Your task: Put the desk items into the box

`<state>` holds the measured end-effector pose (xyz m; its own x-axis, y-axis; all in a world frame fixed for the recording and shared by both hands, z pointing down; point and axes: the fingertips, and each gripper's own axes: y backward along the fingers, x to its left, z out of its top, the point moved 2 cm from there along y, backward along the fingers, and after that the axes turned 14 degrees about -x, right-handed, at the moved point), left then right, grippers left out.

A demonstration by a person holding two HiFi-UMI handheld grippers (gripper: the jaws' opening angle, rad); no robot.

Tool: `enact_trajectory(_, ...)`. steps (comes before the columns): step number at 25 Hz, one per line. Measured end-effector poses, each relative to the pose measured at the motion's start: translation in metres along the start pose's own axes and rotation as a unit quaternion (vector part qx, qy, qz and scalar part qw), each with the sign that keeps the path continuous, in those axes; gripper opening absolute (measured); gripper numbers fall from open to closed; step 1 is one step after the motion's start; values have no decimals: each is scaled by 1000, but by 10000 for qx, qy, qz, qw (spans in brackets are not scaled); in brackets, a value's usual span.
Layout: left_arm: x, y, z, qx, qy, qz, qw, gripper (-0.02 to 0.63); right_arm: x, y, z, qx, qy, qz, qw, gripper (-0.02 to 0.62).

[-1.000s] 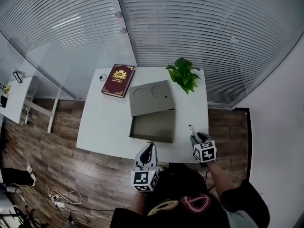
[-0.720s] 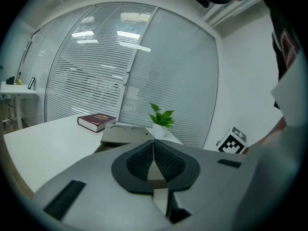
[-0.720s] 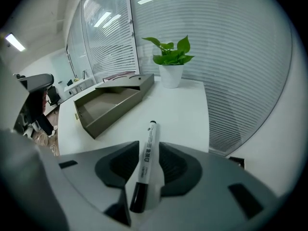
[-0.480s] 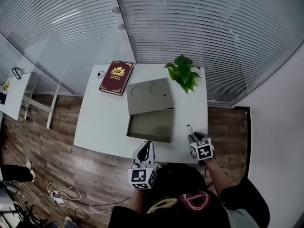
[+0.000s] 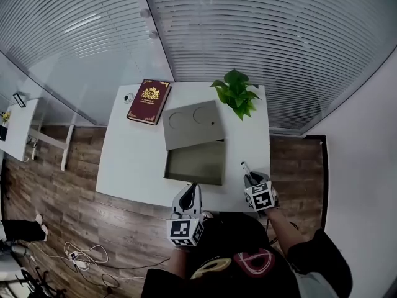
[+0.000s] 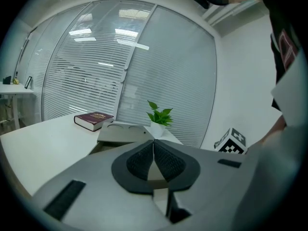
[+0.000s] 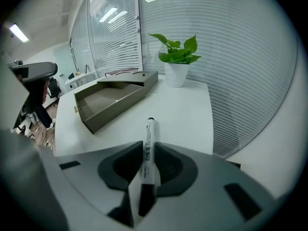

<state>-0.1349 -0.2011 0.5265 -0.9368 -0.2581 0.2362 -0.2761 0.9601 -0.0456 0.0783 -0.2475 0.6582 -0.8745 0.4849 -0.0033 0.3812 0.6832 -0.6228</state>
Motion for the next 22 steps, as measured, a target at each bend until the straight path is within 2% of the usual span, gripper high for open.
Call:
enact_trajectory(11,9,8,-1,-33,-43,93,9999,20,0,-2,-1,1,57,25,10000,74)
enact_trajectory(16,13,13,1,-71,-31,124,9999,20,5,2,14,-310,345,4,9989,74)
enact_trajectory(22,15,19,1,-101,17,171,9998,21,20,10,42,-605,407,160,9972,74)
